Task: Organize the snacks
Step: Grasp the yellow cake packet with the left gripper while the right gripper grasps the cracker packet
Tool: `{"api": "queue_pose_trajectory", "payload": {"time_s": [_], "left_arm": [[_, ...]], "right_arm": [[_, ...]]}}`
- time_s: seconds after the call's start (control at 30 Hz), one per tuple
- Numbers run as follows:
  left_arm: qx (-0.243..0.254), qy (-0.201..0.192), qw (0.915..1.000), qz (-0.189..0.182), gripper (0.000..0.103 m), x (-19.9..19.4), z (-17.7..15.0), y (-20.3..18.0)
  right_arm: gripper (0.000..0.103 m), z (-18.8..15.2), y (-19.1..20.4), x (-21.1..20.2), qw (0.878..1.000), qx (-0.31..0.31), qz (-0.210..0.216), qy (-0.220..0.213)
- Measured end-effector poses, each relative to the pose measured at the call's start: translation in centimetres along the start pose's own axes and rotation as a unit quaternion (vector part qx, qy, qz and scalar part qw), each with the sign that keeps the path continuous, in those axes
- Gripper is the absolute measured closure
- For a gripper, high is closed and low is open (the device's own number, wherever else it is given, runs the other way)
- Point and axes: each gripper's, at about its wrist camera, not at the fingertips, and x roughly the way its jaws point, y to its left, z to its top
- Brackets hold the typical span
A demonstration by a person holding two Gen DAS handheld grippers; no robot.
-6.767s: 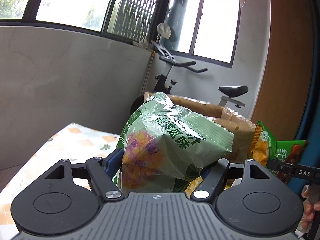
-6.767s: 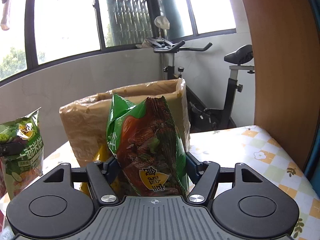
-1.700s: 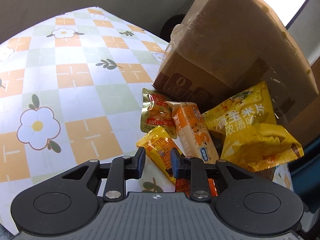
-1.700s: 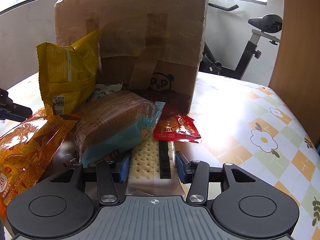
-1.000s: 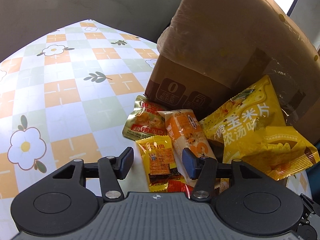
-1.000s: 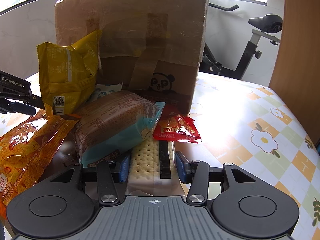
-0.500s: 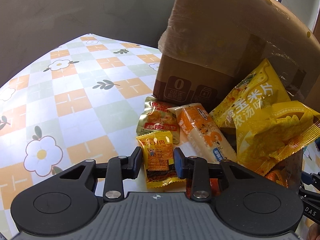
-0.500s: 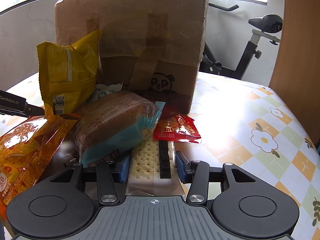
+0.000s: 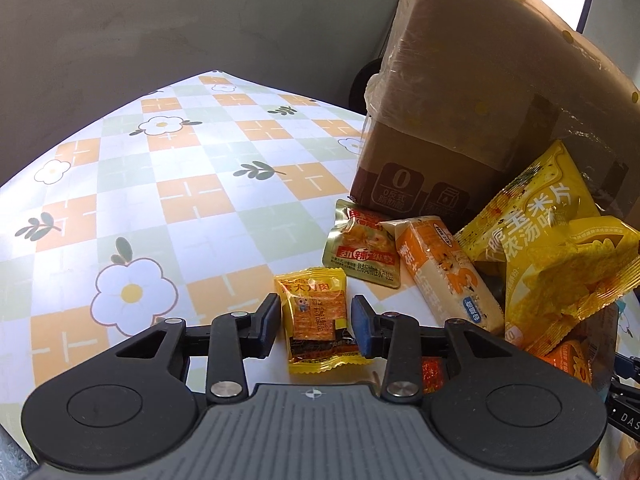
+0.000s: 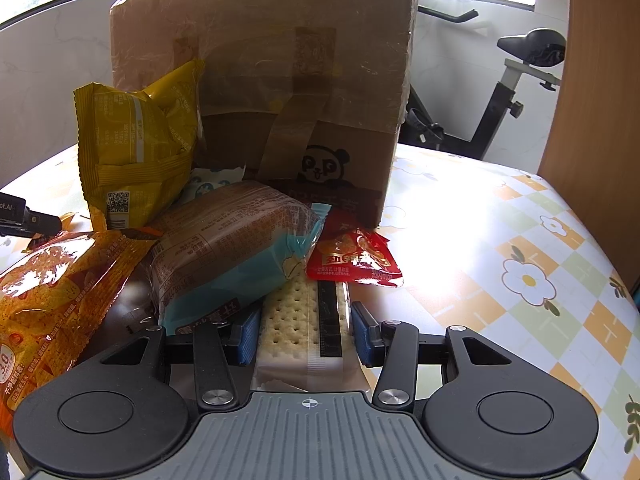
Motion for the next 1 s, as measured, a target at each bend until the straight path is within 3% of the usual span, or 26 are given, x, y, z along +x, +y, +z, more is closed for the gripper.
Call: {"api": "queue_pose_trajectory", "payload": {"time_s": [0.27,0.7,1.0], "left_arm": [[0.037,-0.017,0.9989,0.022,0.059,-0.1,-0.8,-1.1],[0.047,-0.027,0.9979,0.035,0.059,0.0,-0.8,-1.0],[0.043,-0.031,0.9982,0.029,0.069,-0.2,-0.9,-0.7]], "right_arm": [[0.059,0.0,0.0,0.0,1.0,0.0,0.0,0.0],[0.059,0.0,0.0,0.0,1.0,0.0,0.0,0.0],[0.059,0.0,0.0,0.0,1.0,0.0,0.0,0.0]]}}
